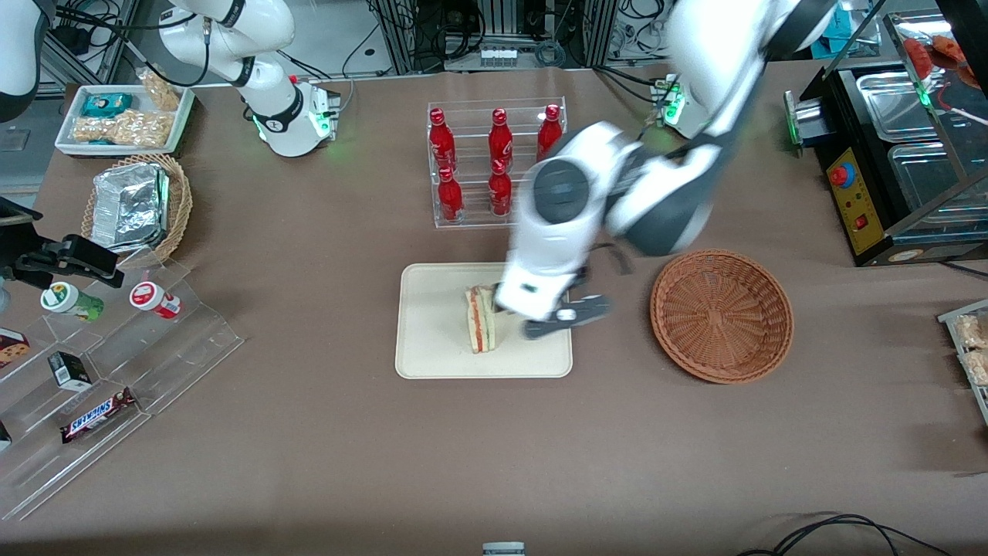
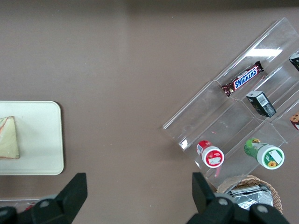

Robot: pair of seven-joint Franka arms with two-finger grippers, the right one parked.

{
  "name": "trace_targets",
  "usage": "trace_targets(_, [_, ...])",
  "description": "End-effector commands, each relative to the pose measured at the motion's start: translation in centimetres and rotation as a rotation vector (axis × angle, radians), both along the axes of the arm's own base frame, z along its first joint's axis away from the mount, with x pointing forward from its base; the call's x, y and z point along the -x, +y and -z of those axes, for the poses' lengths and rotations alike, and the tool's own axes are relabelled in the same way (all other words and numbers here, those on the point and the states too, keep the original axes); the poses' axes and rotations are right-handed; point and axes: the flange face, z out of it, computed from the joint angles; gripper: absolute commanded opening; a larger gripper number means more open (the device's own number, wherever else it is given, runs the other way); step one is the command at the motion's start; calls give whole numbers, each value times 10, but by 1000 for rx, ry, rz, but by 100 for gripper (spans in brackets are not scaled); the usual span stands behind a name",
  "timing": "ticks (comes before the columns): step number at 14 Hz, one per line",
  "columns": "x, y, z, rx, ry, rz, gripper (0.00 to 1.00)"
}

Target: Place sandwich from basket to tray

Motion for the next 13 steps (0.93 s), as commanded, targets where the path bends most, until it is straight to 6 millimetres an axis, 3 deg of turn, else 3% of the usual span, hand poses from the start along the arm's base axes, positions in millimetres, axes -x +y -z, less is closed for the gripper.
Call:
trace_targets(1, [12,87,-42,-12,86,28,100])
trace_targets(3, [7,164,-66,-35,136,31,100])
trace_targets(6, [19,242,-97,-58,221,103,100])
trace_targets(9, [27,308,-124,-44,235,126,100])
trace_targets(11, [34,333,-132,-81,225,116,100])
trace_targets(13, [54,343,-129,-123,211,98,100])
